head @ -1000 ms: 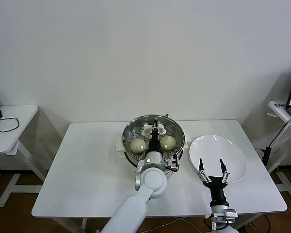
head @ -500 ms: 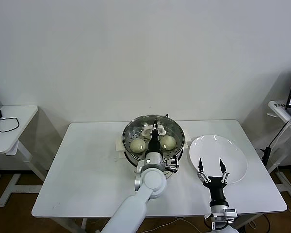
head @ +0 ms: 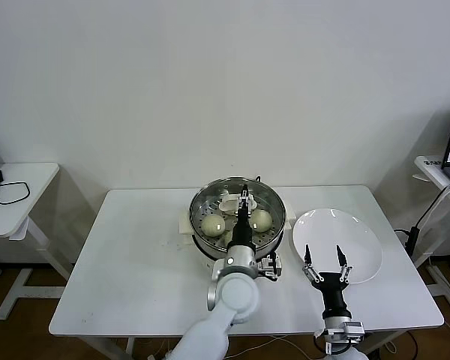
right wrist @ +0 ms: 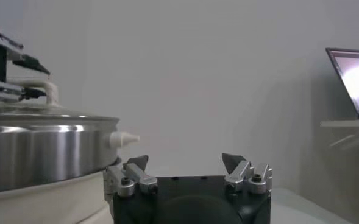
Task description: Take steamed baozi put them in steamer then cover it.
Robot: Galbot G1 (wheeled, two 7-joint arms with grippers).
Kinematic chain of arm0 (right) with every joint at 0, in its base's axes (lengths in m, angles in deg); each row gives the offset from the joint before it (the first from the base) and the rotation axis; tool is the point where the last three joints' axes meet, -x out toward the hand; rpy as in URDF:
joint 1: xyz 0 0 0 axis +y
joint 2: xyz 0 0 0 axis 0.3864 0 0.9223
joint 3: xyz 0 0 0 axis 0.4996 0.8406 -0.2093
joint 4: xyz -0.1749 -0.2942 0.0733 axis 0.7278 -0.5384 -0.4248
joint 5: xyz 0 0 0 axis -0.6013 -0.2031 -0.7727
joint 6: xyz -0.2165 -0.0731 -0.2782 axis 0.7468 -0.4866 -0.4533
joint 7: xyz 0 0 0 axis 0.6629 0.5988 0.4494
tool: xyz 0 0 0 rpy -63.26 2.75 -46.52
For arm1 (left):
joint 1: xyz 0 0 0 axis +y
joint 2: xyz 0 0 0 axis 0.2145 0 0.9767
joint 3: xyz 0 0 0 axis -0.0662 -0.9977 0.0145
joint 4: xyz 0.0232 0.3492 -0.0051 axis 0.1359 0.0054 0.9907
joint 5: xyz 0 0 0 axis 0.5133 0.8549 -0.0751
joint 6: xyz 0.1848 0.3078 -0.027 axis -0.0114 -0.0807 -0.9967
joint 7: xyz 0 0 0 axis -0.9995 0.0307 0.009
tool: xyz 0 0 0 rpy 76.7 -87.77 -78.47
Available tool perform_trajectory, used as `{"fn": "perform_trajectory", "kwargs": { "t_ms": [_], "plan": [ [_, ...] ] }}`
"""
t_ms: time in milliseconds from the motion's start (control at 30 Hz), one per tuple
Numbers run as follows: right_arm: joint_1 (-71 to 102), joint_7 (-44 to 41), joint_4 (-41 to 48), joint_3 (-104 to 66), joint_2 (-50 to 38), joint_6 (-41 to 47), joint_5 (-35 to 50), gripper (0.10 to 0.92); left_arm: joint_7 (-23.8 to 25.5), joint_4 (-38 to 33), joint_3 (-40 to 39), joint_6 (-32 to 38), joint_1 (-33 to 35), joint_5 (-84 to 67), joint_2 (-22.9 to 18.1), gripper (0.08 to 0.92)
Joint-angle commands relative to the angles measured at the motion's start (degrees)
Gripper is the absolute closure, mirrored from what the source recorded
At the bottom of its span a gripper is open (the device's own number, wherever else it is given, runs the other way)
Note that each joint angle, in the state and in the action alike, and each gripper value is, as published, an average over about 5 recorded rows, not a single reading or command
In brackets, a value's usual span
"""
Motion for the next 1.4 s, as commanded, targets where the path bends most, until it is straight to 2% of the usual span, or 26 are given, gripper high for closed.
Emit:
{"fn": "perform_trajectory", "kwargs": {
  "t_ms": [33, 133, 233, 333, 433, 567, 733, 1000, 1400],
  "plan": [
    [-0.2, -0.1, 0.2, 0.2, -0.2, -0.1, 0.0, 0.203, 0.5, -13.7, 2.2, 0.4, 9.4, -1.3, 8.2, 0.387],
    [-0.3, -0.1, -0.1, 0.2, -0.2, -0.1, 0.1, 0.203, -0.2, -19.2, 4.4, 0.8, 12.9, -4.2, 10.8, 0.301],
    [-0.3, -0.1, -1.2, 0.1, -0.4, 0.4, 0.5, 0.203, -5.7, -26.5, 9.3, 3.9, 17.4, -15.2, 12.4, 0.223],
    [0.1, -0.3, -3.9, -0.2, -0.9, 2.1, 1.2, 0.203, -13.9, -33.1, 16.7, 10.4, 22.5, -36.1, 12.5, 0.185],
    [1.0, -0.9, -7.1, -0.7, -1.4, 4.4, 2.1, 0.203, -18.0, -36.9, 26.0, 19.3, 27.8, -57.9, 11.0, 0.178],
    [1.9, -1.6, -10.4, -1.1, -2.0, 7.8, 2.8, 0.203, -17.0, -34.8, 36.9, 29.8, 31.8, -70.3, 7.8, 0.177],
    [2.7, -2.3, -14.3, -1.4, -2.2, 10.5, 4.1, 0.203, -13.8, -29.7, 44.9, 32.6, 34.0, -81.0, 5.2, 0.177],
    [3.4, -2.7, -17.8, -1.4, -2.0, 14.6, 6.4, 0.203, -12.2, -27.4, 46.0, 35.9, 37.4, -83.2, 4.1, 0.177],
    [4.3, -2.5, -18.3, -0.7, -1.7, 14.6, 5.6, 0.203, -11.9, -26.5, 45.1, 37.4, 39.5, -83.2, 3.8, 0.177]
  ]
}}
